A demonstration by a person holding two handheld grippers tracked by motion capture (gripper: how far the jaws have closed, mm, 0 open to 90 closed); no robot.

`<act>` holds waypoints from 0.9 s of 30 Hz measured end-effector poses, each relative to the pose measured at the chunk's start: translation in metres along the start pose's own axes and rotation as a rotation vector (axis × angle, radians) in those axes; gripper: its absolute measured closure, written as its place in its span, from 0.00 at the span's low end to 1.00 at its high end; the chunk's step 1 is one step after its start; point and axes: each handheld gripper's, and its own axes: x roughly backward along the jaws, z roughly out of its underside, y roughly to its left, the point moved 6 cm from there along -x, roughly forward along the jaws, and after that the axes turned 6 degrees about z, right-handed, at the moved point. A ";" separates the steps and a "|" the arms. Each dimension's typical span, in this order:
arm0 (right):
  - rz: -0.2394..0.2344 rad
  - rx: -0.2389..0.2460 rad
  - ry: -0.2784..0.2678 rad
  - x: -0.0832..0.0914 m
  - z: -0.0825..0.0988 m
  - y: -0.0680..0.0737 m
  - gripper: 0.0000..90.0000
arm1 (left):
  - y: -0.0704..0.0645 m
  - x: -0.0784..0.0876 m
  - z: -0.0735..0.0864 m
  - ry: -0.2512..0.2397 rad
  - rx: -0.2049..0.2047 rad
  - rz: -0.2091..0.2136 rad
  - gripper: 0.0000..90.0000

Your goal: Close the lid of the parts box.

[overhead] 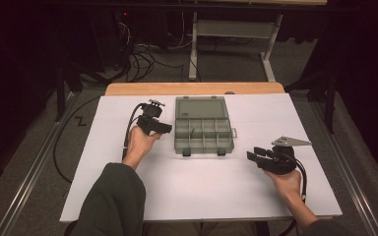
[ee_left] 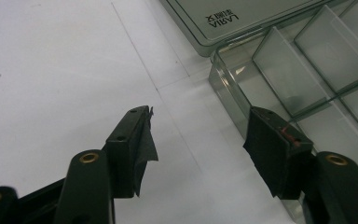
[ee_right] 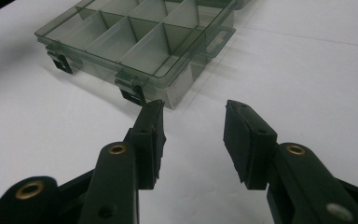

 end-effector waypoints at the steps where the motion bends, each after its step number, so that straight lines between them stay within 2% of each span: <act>1: -0.007 0.001 0.016 -0.002 -0.002 0.001 0.66 | 0.000 0.000 -0.001 -0.004 0.002 0.000 0.45; 6: -0.004 0.003 0.074 -0.013 -0.010 0.002 0.67 | -0.002 -0.003 -0.006 -0.008 -0.015 0.009 0.44; 10: -0.006 0.013 0.098 -0.019 -0.017 0.003 0.68 | -0.001 -0.008 -0.007 0.023 -0.033 -0.019 0.44; 11: -0.005 0.005 0.118 -0.022 -0.020 0.004 0.67 | -0.001 -0.009 -0.008 0.029 -0.039 -0.029 0.43; 14: -0.007 0.002 0.118 -0.024 -0.024 0.005 0.68 | -0.002 -0.009 -0.010 0.029 -0.043 -0.033 0.43; 16: -0.006 0.003 0.118 -0.026 -0.028 0.005 0.69 | -0.001 -0.009 -0.011 0.021 -0.051 -0.053 0.44; 18: -0.003 0.008 0.125 -0.028 -0.032 0.006 0.69 | 0.000 -0.010 -0.011 0.023 -0.032 -0.043 0.45; 22: 0.004 0.017 0.147 -0.035 -0.043 0.007 0.72 | 0.004 -0.013 -0.011 0.031 -0.023 -0.047 0.46; 27: 0.011 0.020 0.171 -0.041 -0.048 0.007 0.73 | 0.005 -0.016 -0.012 0.049 -0.014 -0.049 0.47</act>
